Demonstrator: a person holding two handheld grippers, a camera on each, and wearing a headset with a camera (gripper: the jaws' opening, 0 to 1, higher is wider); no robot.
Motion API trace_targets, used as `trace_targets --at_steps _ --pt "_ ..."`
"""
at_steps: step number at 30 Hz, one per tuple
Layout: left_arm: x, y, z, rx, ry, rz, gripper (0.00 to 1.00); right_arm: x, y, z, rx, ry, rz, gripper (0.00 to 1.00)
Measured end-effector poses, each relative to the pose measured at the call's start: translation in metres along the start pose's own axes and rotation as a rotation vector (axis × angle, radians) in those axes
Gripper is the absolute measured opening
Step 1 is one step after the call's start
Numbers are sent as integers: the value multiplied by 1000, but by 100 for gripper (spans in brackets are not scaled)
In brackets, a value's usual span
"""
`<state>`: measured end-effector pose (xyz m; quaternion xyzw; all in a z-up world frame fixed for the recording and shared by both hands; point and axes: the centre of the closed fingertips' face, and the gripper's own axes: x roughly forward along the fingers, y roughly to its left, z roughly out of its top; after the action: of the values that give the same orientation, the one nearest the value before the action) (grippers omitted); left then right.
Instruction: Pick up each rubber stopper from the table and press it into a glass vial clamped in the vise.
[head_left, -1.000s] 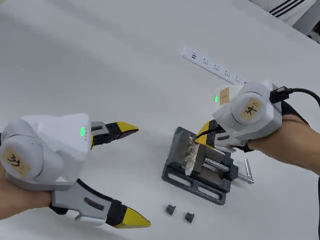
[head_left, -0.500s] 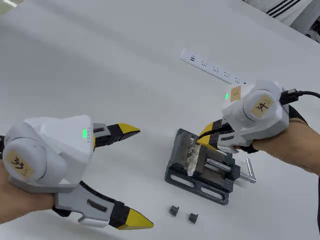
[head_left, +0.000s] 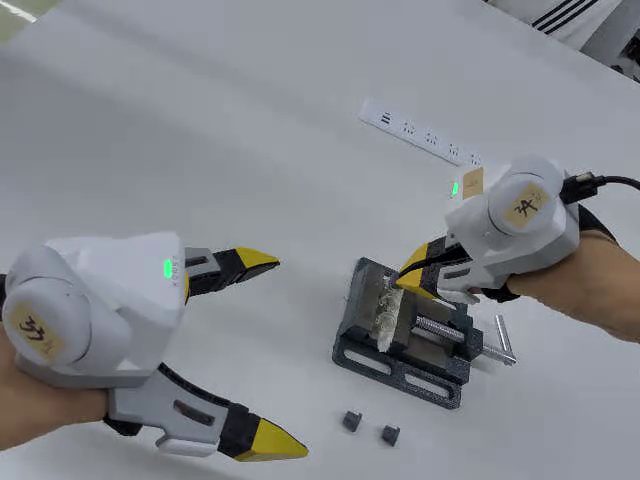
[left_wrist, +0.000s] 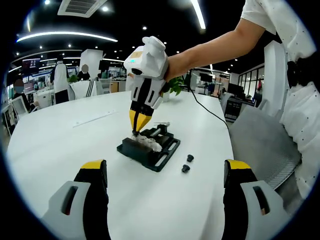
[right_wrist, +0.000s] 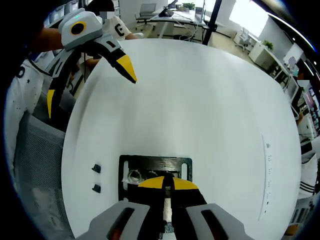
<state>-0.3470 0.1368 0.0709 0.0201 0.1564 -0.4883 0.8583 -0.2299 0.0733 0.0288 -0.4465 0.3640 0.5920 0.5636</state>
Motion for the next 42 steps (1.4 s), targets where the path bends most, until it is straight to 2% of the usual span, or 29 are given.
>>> trace_targets --at_steps 11,29,37,42 --pt "1 -2 1 6 5 -6 97 -5 -2 -5 7 -10 -25 4" --pt "-1 -8 -1 30 40 -25 96 -33 -2 -4 94 -129 -107 24" --pt "-2 -12 -2 46 61 -36 95 -46 5 -12 118 -163 -131 30" --pt "-2 -14 -2 58 79 -41 94 -53 11 -20 149 -185 -143 31"
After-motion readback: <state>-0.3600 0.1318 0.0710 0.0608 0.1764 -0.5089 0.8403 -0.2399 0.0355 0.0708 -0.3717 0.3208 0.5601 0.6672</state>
